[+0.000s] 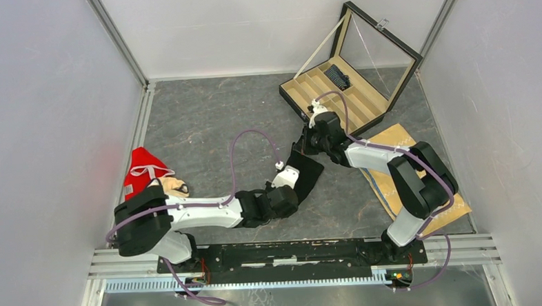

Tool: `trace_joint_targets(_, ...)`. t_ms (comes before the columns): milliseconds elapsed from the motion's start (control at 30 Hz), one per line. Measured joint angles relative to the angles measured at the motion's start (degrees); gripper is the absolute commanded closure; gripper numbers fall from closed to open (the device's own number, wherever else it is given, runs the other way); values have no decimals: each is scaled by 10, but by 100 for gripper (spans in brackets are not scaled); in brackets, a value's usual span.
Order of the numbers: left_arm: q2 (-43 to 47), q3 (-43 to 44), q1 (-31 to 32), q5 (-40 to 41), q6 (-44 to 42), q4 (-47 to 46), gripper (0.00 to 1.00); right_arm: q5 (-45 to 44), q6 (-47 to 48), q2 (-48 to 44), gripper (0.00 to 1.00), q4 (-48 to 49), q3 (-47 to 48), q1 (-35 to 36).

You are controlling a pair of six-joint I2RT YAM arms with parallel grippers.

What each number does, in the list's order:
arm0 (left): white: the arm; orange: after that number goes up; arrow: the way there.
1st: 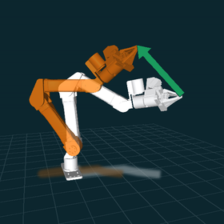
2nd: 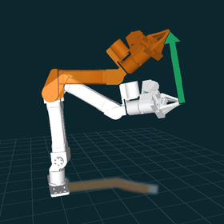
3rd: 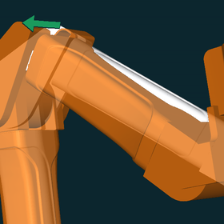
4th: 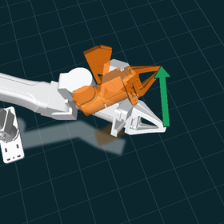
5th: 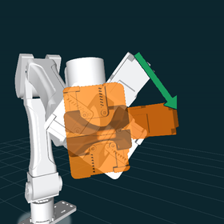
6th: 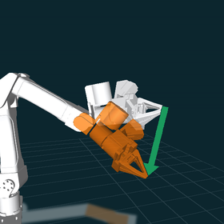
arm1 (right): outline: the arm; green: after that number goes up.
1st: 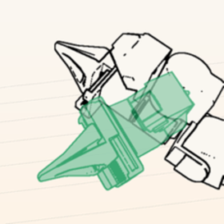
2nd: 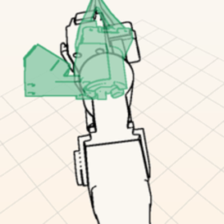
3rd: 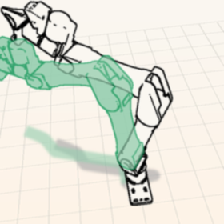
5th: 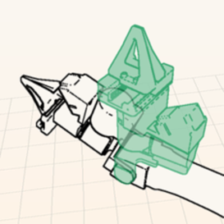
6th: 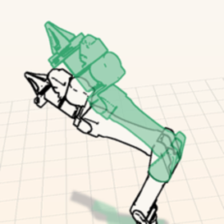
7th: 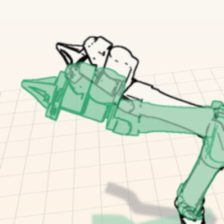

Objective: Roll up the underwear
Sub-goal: Fold the underwear at the center of the board.

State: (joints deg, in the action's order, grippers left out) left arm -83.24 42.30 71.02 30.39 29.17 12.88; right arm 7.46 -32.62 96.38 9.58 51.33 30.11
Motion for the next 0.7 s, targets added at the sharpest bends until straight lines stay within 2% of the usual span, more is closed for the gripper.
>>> trace_joint_targets(267, -43, -18, 7, -26, 0, -54, 98, -5, 5, -19, 100, -1, -45, 0)
trace_joint_targets(500, -69, -14, 10, -19, 0, -101, 98, -36, 10, -93, 100, -7, -83, -1)
trace_joint_targets(700, -82, -10, 11, -15, 0, -125, 98, -96, 12, -164, 100, -38, -122, 11)
